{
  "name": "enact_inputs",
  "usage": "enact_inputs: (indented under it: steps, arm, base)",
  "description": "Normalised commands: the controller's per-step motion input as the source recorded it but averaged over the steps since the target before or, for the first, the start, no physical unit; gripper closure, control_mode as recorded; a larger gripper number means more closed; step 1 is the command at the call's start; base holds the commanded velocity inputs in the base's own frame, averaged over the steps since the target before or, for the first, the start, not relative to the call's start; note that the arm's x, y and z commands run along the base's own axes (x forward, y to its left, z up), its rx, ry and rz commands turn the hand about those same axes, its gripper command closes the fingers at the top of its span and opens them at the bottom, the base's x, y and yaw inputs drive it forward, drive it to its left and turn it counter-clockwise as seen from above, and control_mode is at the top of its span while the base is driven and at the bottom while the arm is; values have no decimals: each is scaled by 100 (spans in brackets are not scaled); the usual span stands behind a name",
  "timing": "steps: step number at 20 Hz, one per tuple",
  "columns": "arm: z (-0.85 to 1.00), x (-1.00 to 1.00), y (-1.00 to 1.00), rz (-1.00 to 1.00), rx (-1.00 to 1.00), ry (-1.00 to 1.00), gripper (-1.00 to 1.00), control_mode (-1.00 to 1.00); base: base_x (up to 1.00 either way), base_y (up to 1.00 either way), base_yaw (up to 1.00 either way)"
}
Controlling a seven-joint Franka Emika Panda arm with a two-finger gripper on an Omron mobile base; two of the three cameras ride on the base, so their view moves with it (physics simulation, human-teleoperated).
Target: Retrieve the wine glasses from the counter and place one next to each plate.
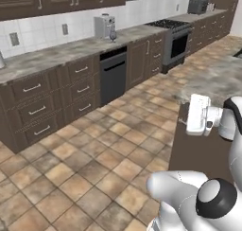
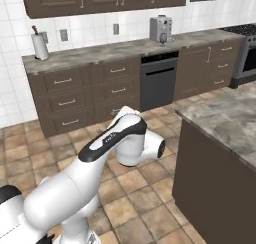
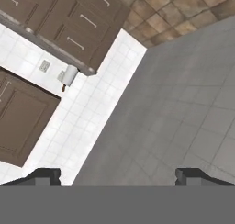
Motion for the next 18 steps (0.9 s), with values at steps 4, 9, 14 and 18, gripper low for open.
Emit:
enact_inputs:
  steps: [4,9,14,18]
  arm:
    - [0,0,0,0,0,0,-100,100]
    - [0,0,0,0,0,0,-100,100]
    - [0,0,0,0,0,0,-100,100]
    - [0,0,0,0,0,0,-100,100]
  base:
    - [96,100,1]
    - [92,47,21]
    - [96,9,36]
    - [100,1,38]
